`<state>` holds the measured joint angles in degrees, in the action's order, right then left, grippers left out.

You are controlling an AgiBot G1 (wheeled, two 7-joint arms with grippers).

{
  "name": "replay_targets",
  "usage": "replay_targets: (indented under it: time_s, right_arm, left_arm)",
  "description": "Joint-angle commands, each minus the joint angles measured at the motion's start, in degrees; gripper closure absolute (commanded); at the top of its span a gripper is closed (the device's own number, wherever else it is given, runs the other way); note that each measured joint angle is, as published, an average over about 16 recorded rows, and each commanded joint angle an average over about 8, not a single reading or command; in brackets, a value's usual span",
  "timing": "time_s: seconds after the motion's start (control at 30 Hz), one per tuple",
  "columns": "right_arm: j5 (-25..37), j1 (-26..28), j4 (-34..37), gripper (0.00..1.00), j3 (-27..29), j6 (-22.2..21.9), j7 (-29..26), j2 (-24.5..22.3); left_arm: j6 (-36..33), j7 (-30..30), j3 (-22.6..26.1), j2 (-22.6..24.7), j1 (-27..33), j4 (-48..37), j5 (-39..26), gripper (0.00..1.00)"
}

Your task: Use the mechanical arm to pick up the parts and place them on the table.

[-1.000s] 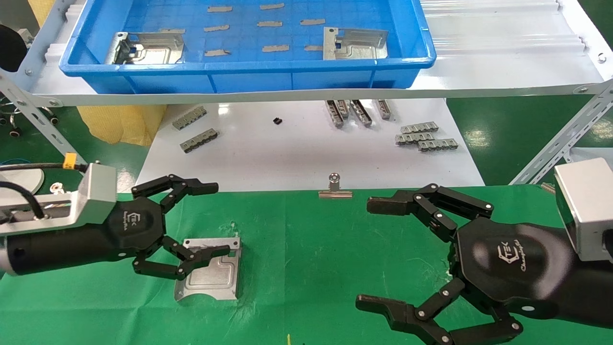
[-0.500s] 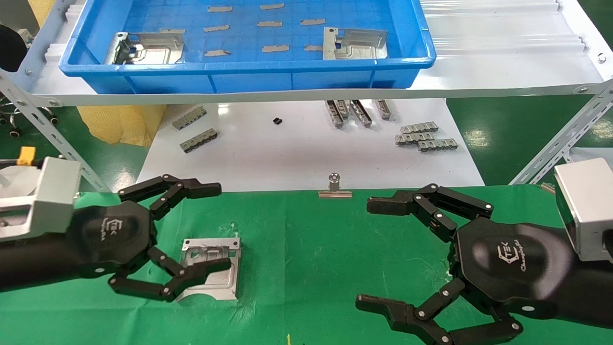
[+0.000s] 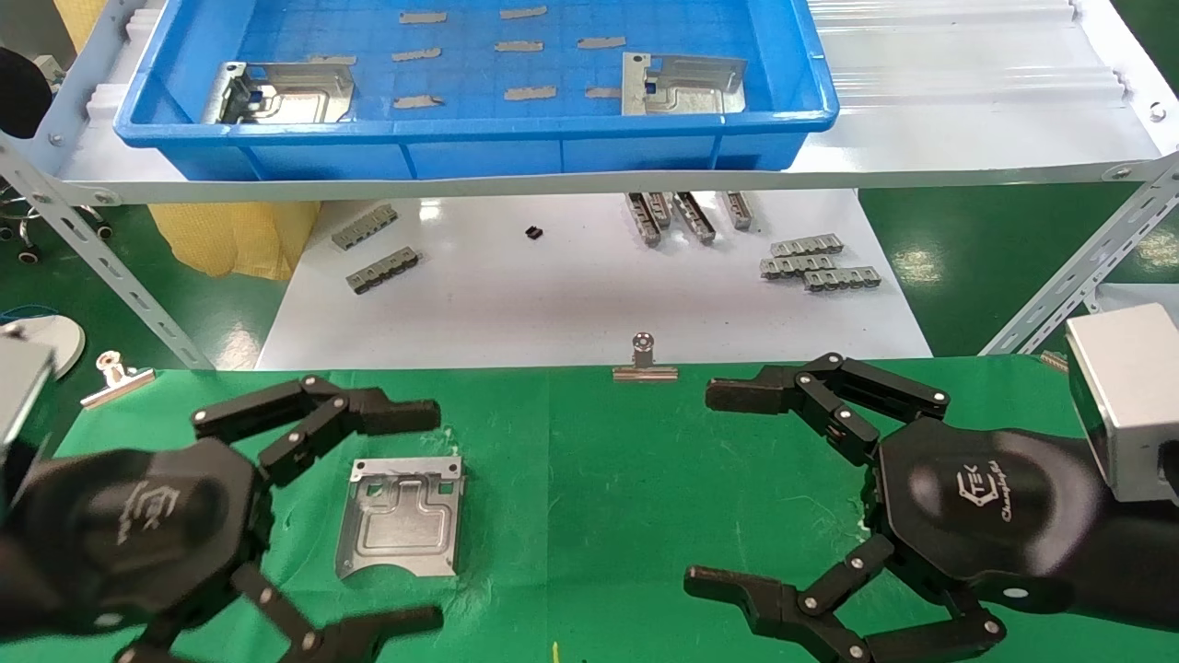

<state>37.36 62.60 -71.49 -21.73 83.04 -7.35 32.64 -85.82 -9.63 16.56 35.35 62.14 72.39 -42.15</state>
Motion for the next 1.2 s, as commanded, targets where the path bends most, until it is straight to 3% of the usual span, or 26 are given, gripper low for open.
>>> replay_targets:
  time_s: [0.03,1.2]
  right_arm:
    - [0.00,0.00,0.00,0.00,0.00,0.00,0.00,0.00]
    - [-0.01,-0.01,0.01,0.00,0.00,-0.01,0.00,0.00]
  left_arm:
    - [0.15,-1.46,-0.95,-0.57,-1.01,2.21,0.57,0.00]
    - [0.16,-1.16,-0.62,-0.39,-0.65,1.33,0.36,0.00]
